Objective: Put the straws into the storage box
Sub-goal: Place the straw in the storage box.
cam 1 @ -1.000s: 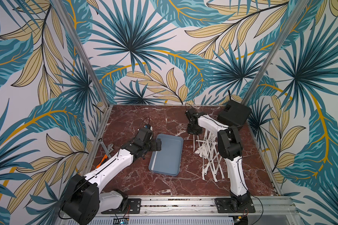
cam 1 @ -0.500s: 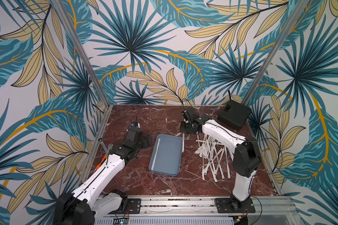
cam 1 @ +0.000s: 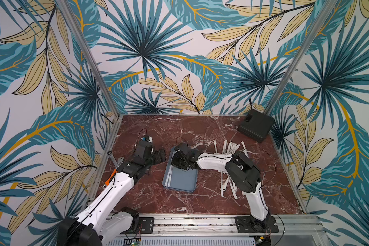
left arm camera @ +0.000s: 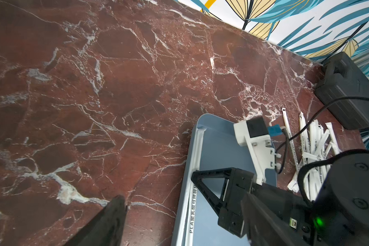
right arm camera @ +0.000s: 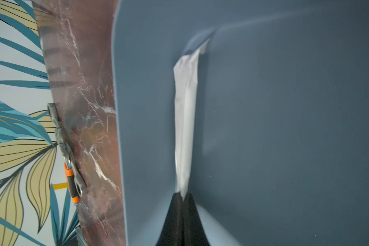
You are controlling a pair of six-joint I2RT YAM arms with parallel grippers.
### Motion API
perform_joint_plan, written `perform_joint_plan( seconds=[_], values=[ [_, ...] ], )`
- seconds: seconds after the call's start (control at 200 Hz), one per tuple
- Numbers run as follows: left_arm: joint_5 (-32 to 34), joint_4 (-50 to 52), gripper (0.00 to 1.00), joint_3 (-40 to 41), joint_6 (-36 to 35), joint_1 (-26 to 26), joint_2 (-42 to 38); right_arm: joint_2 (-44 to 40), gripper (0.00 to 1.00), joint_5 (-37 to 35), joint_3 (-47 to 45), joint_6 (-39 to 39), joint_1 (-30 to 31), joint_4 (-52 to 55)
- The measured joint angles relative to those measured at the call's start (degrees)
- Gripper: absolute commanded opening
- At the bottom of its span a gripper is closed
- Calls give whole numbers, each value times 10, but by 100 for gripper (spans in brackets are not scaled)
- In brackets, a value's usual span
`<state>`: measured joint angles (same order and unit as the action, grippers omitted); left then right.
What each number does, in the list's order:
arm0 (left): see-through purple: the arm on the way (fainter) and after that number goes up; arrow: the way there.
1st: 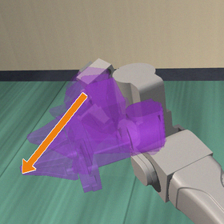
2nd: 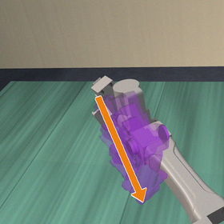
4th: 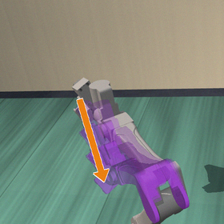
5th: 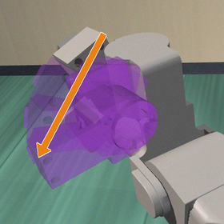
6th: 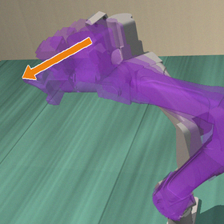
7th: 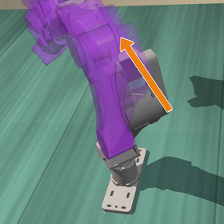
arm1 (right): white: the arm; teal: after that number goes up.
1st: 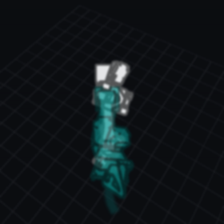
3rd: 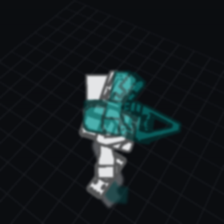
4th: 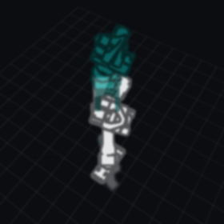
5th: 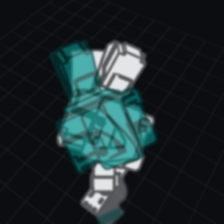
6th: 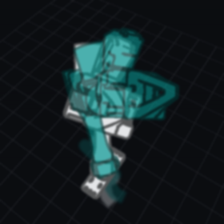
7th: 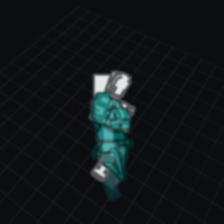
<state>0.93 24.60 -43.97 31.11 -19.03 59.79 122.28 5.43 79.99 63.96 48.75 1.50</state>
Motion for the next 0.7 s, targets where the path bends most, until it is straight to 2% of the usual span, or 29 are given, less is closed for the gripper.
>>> perform_joint_plan(
  seconds=[0.225, 0.466, 0.701],
  values=[
    [-11, -6, 89, 3, 4, 0, 0, 4, 7, -7, 0, 21, 0, 2],
    [-14, -8, 88, 3, 4, 0, 0, 4, 17, -20, 6, 20, 1, 16],
    [-14, -8, 88, 3, 4, 0, 0, -6, 21, -24, 8, 13, 2, 40]
  ],
)
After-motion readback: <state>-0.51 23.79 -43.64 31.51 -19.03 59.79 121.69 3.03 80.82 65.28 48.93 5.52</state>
